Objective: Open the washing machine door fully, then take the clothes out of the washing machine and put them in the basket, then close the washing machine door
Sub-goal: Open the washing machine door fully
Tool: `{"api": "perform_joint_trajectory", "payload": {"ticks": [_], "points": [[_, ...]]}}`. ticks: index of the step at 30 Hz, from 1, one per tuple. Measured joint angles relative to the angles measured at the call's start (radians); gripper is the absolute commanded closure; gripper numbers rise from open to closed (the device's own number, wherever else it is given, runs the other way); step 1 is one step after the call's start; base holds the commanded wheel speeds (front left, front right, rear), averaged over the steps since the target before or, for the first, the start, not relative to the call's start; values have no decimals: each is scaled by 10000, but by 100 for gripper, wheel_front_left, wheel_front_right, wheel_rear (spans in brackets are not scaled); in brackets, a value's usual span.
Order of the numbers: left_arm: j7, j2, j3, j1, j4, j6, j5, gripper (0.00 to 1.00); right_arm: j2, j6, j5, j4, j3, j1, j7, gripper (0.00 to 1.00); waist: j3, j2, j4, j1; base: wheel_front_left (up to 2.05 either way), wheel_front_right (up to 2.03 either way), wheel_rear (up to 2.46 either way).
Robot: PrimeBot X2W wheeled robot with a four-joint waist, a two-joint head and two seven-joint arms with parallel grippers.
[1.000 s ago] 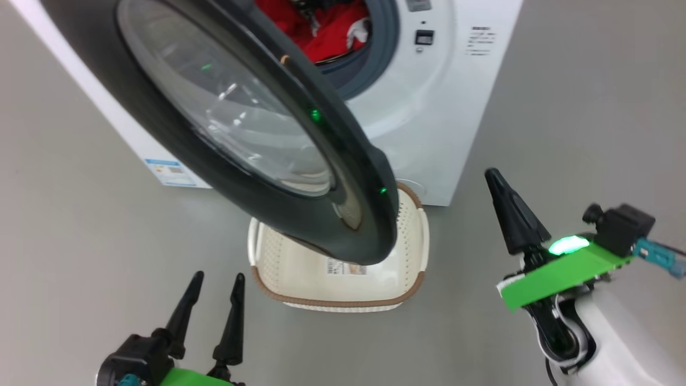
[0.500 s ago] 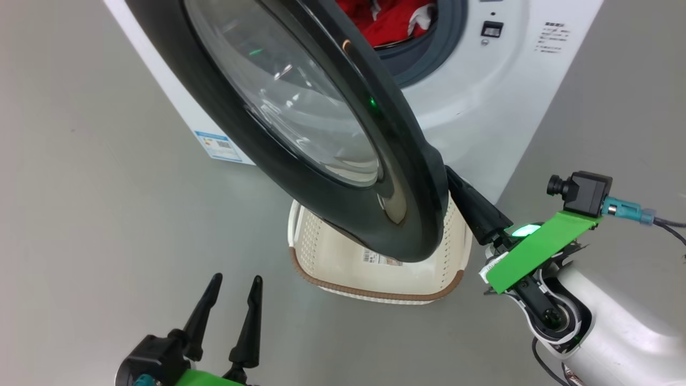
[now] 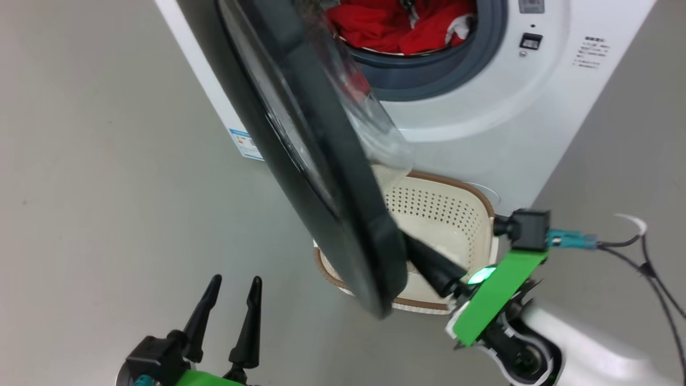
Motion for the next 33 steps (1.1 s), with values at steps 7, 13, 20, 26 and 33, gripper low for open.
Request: {"api": "perform_joint_trajectory", "payload": {"ticks": [7, 13, 20, 26, 33], "points": [[0, 0, 13, 221, -2, 56, -48, 0, 407, 0, 163, -35, 729, 4, -4, 100, -225, 0, 507, 0, 0, 0, 0], [0, 2, 29, 377, 0, 86, -38, 0, 627, -2, 244, 0, 1049, -13, -15, 100, -388, 0, 903, 0, 0, 0, 0], [0, 2, 84, 489, -4, 178, -17, 0, 997, -6, 339, 73, 1484, -59, -31, 100, -620, 0, 1367, 0, 0, 0, 0], [0, 2, 148, 597, -19, 176, -17, 0, 1172, -10, 466, 182, 1678, -179, -105, 100, -810, 0, 1544, 0, 0, 0, 0], [0, 4, 313, 605, -40, 176, -6, 0, 1175, -10, 548, 232, 1776, -212, -251, 100, -888, 0, 1507, 0, 0, 0, 0]]}}
